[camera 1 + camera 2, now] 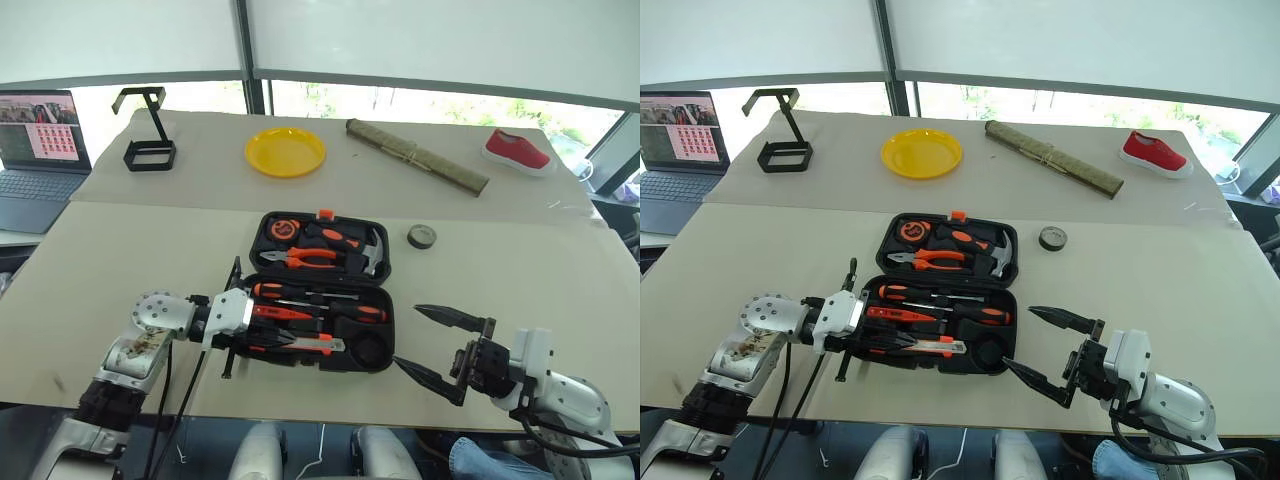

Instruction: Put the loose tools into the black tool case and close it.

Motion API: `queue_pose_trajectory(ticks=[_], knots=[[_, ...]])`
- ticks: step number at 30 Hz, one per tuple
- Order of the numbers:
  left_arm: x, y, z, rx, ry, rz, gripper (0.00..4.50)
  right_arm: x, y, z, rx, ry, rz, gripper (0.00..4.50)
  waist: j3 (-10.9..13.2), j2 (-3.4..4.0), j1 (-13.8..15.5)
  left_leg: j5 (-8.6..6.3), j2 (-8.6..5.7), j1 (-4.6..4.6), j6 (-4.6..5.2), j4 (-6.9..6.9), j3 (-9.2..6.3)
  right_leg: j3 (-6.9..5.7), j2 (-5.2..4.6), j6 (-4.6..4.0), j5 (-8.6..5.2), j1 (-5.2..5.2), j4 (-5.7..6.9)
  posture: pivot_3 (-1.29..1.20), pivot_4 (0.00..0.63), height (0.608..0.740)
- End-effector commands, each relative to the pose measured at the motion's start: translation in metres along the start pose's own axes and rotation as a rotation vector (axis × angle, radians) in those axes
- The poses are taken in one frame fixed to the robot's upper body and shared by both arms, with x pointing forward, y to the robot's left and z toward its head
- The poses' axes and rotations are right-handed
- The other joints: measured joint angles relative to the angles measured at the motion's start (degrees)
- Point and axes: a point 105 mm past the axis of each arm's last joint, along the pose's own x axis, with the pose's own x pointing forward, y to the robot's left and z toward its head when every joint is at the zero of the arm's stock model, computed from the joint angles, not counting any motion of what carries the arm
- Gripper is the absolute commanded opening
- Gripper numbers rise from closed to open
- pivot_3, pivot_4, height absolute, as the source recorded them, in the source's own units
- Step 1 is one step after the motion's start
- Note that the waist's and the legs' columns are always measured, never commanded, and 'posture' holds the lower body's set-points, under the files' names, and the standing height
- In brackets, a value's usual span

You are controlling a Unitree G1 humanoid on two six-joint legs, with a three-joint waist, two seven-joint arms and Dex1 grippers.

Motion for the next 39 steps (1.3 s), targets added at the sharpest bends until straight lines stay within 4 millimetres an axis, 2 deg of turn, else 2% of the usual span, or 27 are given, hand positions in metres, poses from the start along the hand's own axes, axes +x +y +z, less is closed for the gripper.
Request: queue_pose_trajectory(ticks=[1, 5, 8, 11, 15, 18, 20, 21, 23, 26, 29, 31, 34, 36, 39], knots=[[0.004, 0.000, -0.007, -0.039, 0.016, 0.039, 0.12, 0.002, -0.001, 0.009, -0.043, -0.033, 0.001, 4.50, 0.0, 0.01, 0.1, 0.00, 0.00, 0.02, 0.00, 0.00, 0.00, 0.00, 0.00, 0.00, 0.00, 0.03, 0.00, 0.00, 0.150, 0.740], [0.008, -0.006, -0.028, -0.183, 0.109, 0.050, 0.12, 0.004, 0.000, 0.010, -0.038, -0.036, 0.007, 4.50, -0.1, 0.09, 0.2, 0.00, 0.00, 0.33, 0.00, -0.01, 0.00, -0.02, -0.01, 0.01, -0.01, 0.40, -0.06, 0.00, 0.150, 0.740], [0.012, -0.020, -0.043, -0.301, 0.179, 0.011, 0.12, 0.004, 0.000, 0.010, -0.036, -0.037, 0.010, 4.50, -0.2, 0.25, 0.0, -0.03, 0.00, 0.80, 0.02, -0.06, 0.02, -0.01, -0.02, 0.04, -0.03, 0.86, -0.13, 0.00, 0.150, 0.740], [0.016, -0.029, -0.051, -0.417, 0.216, 0.002, 0.12, 0.004, 0.000, 0.011, -0.035, -0.038, 0.010, 4.50, -0.5, 0.63, -0.1, -0.03, 0.00, 0.88, 0.03, -0.15, 0.04, 0.02, -0.02, 0.04, -0.05, 0.88, -0.14, 0.00, 0.150, 0.740], [0.019, -0.023, -0.042, -0.361, 0.137, 0.033, 0.12, 0.004, -0.001, 0.012, -0.038, -0.038, 0.002, 4.50, -0.8, 0.95, -0.1, -0.07, -0.01, 0.95, 0.08, -0.17, 0.12, 0.11, -0.02, 0.06, -0.09, 0.91, -0.14, 0.00, 0.150, 0.740], [0.011, -0.005, -0.019, -0.290, -0.046, 0.118, 0.12, -0.001, -0.006, 0.014, -0.054, -0.031, -0.037, 4.50, -0.9, 0.97, 0.0, -0.07, -0.02, 0.94, 0.08, -0.16, 0.14, 0.12, -0.02, 0.05, -0.09, 0.90, -0.14, 0.00, 0.150, 0.740], [-0.003, 0.007, -0.003, -0.313, -0.134, 0.181, 0.63, -0.010, -0.012, 0.015, -0.054, -0.017, -0.084, 4.50, -0.8, 0.91, -0.1, -0.07, -0.02, 0.89, 0.08, -0.16, 0.17, 0.14, -0.03, 0.05, -0.09, 0.84, -0.15, 0.00, 0.150, 0.740], [-0.012, 0.013, 0.002, -0.245, -0.138, 0.222, 0.82, -0.017, -0.016, 0.015, -0.049, -0.008, -0.119, 4.50, -0.7, 0.82, -0.1, -0.07, -0.01, 0.82, 0.08, -0.17, 0.16, 0.14, -0.02, 0.05, -0.09, 0.78, -0.14, 0.00, 0.150, 0.740], [-0.032, 0.022, 0.014, -0.167, -0.161, 0.295, 1.56, -0.035, -0.027, 0.011, -0.062, 0.018, -0.209, 4.50, -0.6, 0.64, -0.2, -0.07, 0.01, 0.77, 0.09, -0.18, 0.14, 0.13, 0.00, 0.02, -0.10, 0.70, -0.11, 0.00, 0.150, 0.740], [-0.062, 0.029, 0.042, -0.129, -0.295, 0.342, 2.69, -0.064, -0.039, -0.001, -0.057, 0.070, -0.345, 4.50, -0.5, 0.49, -0.2, -0.07, 0.04, 0.78, 0.08, -0.19, 0.12, 0.11, 0.02, -0.01, -0.09, 0.72, -0.11, 0.00, 0.150, 0.740], [-0.088, 0.031, 0.042, -0.138, -0.266, 0.414, 3.82, -0.083, -0.044, -0.012, -0.036, 0.114, -0.441, 4.50, -0.5, 0.51, -0.3, -0.08, 0.04, 0.80, 0.08, -0.19, 0.15, 0.12, -0.01, 0.00, -0.10, 0.73, -0.13, 0.00, 0.150, 0.740], [-0.098, 0.030, 0.040, -0.155, -0.252, 0.440, 4.42, -0.090, -0.046, -0.016, -0.023, 0.125, -0.480, 4.50, -0.5, 0.52, -0.4, -0.08, 0.04, 0.81, 0.08, -0.22, 0.15, 0.12, -0.01, -0.01, -0.10, 0.73, -0.13, 0.00, 0.150, 0.740], [-0.105, 0.024, 0.035, -0.175, -0.285, 0.442, 4.42, -0.092, -0.058, -0.023, -0.027, 0.172, -0.522, 4.50, -0.5, 0.55, -0.8, -0.08, 0.04, 0.83, 0.08, -0.24, 0.19, 0.15, -0.02, -0.01, -0.11, 0.73, -0.13, 0.00, 0.150, 0.740], [-0.109, 0.023, 0.034, -0.185, -0.296, 0.451, 4.42, -0.082, -0.072, -0.021, -0.048, 0.203, -0.510, 4.50, -0.5, 0.56, -1.1, -0.07, 0.05, 0.84, 0.08, -0.24, 0.19, 0.14, -0.02, -0.01, -0.11, 0.72, -0.12, 0.00, 0.150, 0.740], [-0.113, 0.029, 0.037, -0.156, -0.314, 0.488, 4.42, -0.046, -0.106, -0.007, -0.094, 0.314, -0.420, 4.50, -0.3, 0.60, -1.8, -0.07, 0.05, 0.83, 0.08, -0.23, 0.22, 0.18, -0.01, -0.02, -0.10, 0.69, -0.11, 0.00, 0.150, 0.740]])
